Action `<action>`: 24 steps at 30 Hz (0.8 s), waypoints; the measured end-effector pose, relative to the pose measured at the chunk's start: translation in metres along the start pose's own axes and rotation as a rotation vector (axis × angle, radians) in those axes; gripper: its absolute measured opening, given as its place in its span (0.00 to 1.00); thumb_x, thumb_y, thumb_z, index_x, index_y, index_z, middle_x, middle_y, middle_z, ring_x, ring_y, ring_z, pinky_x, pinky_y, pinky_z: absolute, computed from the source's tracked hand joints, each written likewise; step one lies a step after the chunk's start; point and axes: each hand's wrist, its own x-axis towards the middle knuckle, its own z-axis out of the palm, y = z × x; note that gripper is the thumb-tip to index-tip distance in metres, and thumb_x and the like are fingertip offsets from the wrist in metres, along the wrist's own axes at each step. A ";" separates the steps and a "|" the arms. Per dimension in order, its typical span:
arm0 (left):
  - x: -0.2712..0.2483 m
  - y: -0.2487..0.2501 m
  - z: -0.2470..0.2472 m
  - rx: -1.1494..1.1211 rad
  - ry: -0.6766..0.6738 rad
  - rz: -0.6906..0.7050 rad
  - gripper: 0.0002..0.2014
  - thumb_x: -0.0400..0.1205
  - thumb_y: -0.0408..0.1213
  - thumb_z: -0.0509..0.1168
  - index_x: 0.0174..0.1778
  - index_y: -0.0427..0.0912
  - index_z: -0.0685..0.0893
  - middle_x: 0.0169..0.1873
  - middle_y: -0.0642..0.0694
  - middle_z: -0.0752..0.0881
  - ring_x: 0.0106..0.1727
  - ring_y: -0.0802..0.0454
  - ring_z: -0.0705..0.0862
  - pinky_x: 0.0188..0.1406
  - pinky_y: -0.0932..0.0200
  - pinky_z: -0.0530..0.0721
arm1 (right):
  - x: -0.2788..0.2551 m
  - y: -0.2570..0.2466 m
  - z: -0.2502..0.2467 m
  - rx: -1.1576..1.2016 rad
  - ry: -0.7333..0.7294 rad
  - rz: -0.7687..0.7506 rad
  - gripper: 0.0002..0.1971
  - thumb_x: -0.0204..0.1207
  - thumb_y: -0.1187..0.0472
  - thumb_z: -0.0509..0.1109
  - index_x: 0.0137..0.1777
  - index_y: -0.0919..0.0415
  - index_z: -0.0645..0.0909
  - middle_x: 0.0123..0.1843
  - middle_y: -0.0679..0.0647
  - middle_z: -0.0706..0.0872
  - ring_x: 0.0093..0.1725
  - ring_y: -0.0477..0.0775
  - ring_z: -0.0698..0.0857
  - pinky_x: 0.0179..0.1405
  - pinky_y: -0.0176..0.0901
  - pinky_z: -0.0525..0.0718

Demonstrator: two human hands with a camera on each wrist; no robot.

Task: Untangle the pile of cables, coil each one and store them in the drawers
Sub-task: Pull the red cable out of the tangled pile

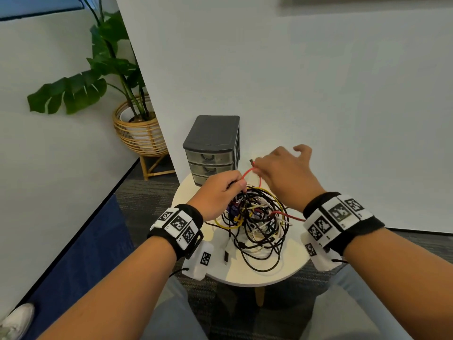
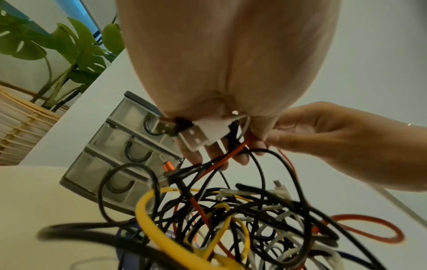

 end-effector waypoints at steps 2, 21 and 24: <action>-0.001 -0.004 -0.002 0.015 0.005 0.005 0.12 0.91 0.42 0.59 0.44 0.52 0.84 0.40 0.55 0.83 0.45 0.60 0.80 0.42 0.66 0.74 | 0.002 0.007 -0.008 0.220 0.096 0.175 0.15 0.91 0.48 0.53 0.45 0.46 0.76 0.38 0.42 0.83 0.53 0.51 0.81 0.67 0.62 0.60; -0.001 -0.008 0.002 0.065 0.029 0.056 0.14 0.92 0.44 0.57 0.44 0.45 0.81 0.37 0.46 0.83 0.40 0.54 0.80 0.41 0.55 0.75 | 0.006 -0.008 -0.009 0.033 -0.189 -0.039 0.13 0.82 0.70 0.58 0.53 0.49 0.70 0.48 0.45 0.83 0.57 0.55 0.84 0.76 0.64 0.62; 0.000 -0.015 0.002 0.108 0.008 0.057 0.13 0.92 0.43 0.57 0.43 0.50 0.81 0.38 0.52 0.81 0.43 0.60 0.79 0.42 0.57 0.71 | 0.016 0.011 -0.017 0.216 0.063 0.169 0.10 0.85 0.70 0.56 0.50 0.53 0.73 0.43 0.51 0.83 0.46 0.62 0.82 0.51 0.54 0.73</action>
